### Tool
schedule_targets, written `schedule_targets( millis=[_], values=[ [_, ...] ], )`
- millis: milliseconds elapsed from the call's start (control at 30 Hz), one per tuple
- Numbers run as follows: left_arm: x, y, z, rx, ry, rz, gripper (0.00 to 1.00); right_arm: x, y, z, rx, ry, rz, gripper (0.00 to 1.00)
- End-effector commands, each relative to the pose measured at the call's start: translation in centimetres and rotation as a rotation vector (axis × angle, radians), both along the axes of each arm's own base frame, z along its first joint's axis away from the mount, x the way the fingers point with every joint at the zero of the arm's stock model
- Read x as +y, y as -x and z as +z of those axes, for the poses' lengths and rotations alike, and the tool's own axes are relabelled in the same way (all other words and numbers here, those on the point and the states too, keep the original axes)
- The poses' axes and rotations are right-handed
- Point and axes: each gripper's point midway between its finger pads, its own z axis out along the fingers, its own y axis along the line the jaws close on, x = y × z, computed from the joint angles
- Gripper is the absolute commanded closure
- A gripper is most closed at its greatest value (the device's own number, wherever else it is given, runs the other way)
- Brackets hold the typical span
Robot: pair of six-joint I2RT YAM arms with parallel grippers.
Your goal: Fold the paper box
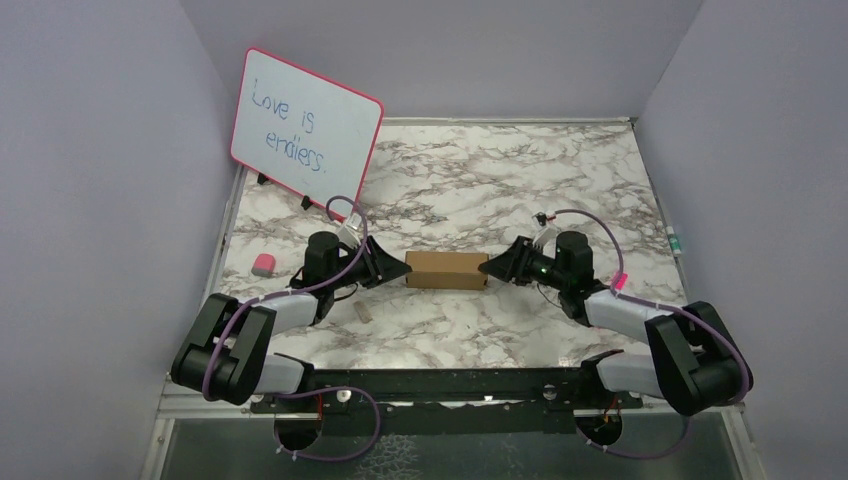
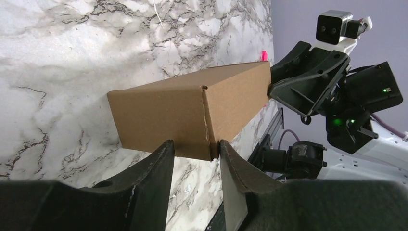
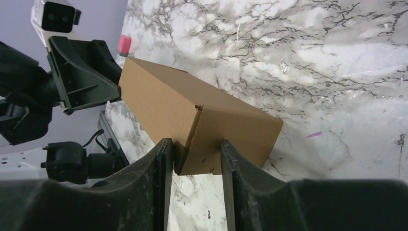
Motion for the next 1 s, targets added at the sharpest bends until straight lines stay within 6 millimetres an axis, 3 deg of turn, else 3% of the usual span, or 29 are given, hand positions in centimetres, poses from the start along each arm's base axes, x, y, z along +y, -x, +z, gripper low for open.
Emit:
schedule_targets(
  millis=[0, 233, 467, 667, 967],
  values=[
    [1.1, 0.9, -2.9, 0.079, -0.062, 0.044, 0.60, -1.2, 2.0, -4.6, 0.116, 0.031, -0.028, 0.61],
    [1.5, 1.4, -3.5, 0.116, -0.026, 0.100, 0.68, -1.1, 2.8, -5.9, 0.147, 0.020, -0.013, 0.67],
    [1.5, 1.7, -3.4, 0.137, 0.016, 0.132, 0.73, -0.9, 2.3, -4.4, 0.079, 0.044, 0.032, 0.65],
    [1.1, 0.6, -0.4, 0.041, 0.044, 0.113, 0.49, -0.4, 1.0, -0.9, -0.037, 0.088, 0.102, 0.49],
    [1.2, -0.2, 3.1, -0.076, -0.007, 0.085, 0.37, 0.2, 0.7, 4.5, -0.210, 0.142, 0.232, 0.24]
  ],
)
